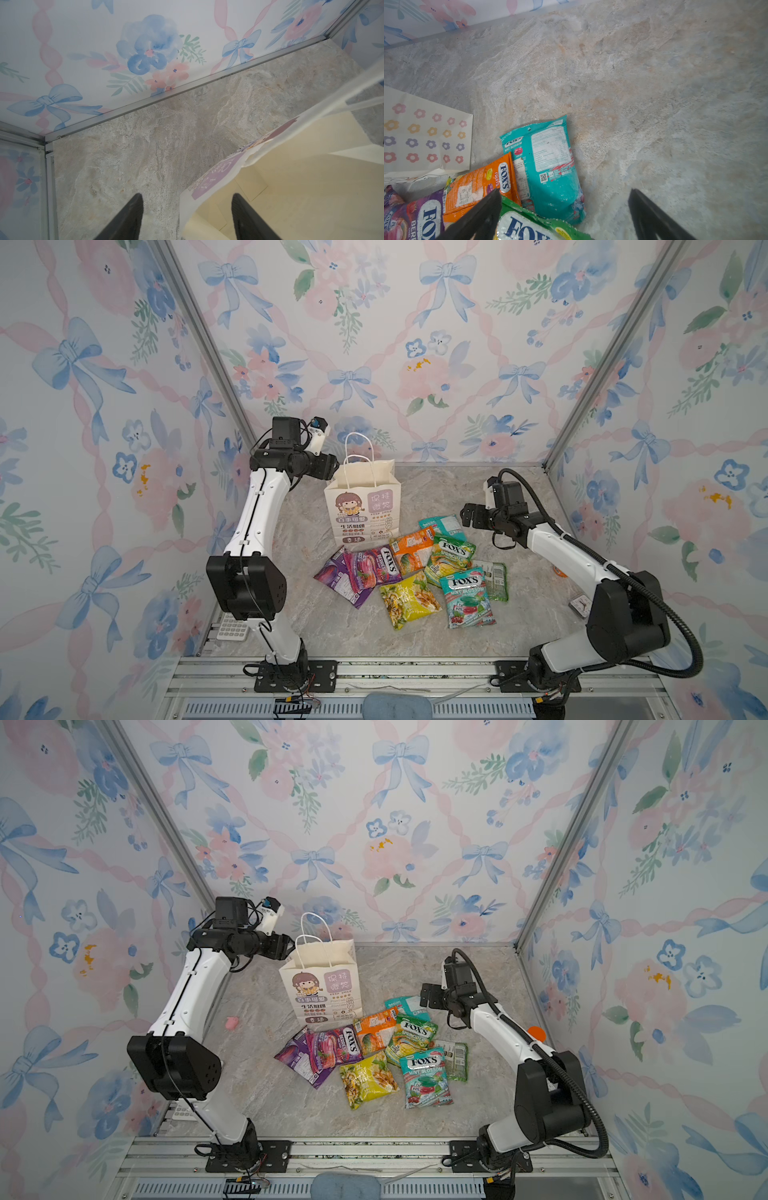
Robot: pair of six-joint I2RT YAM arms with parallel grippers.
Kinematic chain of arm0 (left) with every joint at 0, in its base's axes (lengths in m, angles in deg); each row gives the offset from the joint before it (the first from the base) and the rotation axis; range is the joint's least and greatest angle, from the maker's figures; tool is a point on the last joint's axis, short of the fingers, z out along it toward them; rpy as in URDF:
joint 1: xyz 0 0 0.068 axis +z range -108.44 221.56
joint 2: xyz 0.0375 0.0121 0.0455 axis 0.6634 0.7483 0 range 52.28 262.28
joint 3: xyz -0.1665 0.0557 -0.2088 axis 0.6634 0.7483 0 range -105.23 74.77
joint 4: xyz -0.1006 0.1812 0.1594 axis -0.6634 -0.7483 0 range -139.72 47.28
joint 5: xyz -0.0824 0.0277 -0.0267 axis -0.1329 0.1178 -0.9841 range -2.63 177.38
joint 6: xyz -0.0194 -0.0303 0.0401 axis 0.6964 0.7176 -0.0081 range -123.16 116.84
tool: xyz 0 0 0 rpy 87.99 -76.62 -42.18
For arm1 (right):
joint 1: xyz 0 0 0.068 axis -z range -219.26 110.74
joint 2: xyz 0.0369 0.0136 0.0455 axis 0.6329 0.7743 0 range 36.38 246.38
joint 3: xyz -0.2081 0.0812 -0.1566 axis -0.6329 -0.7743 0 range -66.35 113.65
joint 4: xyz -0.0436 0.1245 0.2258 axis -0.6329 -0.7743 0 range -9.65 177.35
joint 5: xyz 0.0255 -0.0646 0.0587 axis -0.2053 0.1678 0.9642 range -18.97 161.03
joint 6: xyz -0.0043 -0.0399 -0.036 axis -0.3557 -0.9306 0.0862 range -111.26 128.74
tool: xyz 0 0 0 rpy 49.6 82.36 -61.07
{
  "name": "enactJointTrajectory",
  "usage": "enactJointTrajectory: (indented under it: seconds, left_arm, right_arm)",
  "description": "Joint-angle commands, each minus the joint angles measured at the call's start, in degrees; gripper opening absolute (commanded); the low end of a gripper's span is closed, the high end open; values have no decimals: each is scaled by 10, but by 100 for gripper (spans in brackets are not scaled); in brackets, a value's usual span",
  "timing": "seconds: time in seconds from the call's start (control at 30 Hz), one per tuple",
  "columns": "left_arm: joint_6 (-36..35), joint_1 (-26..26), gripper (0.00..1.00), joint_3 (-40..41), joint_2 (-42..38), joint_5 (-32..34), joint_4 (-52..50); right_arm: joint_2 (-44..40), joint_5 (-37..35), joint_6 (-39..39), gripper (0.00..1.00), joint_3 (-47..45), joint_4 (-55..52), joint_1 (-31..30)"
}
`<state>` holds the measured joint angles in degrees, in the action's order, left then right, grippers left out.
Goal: Place the snacks into the paper bag
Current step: Pick up the paper bag from the top-center of the table.
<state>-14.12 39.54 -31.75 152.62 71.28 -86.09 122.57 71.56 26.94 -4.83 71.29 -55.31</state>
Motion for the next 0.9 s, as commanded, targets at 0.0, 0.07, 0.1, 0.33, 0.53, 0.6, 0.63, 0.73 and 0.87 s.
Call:
enactJointTrajectory:
  seconds: [0.0,0.07,0.1,0.33,0.53,0.6,0.63,0.73,0.87]
  left_arm:
    - [-33,-28,70,-16,14,53,0]
    - [-45,-47,70,-29,26,73,0]
    - [-50,-55,70,-35,33,86,0]
    - [-67,-72,68,-46,66,149,-1]
    - [-63,-73,59,-44,75,149,-1]
    - [-59,-73,55,-43,72,149,-2]
    - [-57,-73,52,-42,71,150,-1]
    - [-53,-73,38,-33,58,151,-1]
    - [-35,-73,21,-22,39,175,-1]
  right_arm:
    - [13,13,0,98,26,-1,-8]
    - [15,14,2,98,29,-1,-9]
    - [16,15,0,98,29,-1,-11]
    - [7,9,-7,98,26,-8,-12]
    - [6,10,-8,99,23,-3,-12]
    - [7,13,-8,99,23,-2,-12]
    - [8,14,-6,100,23,-2,-12]
    - [8,19,-4,99,23,1,-13]
    - [15,28,-10,94,32,-2,-27]
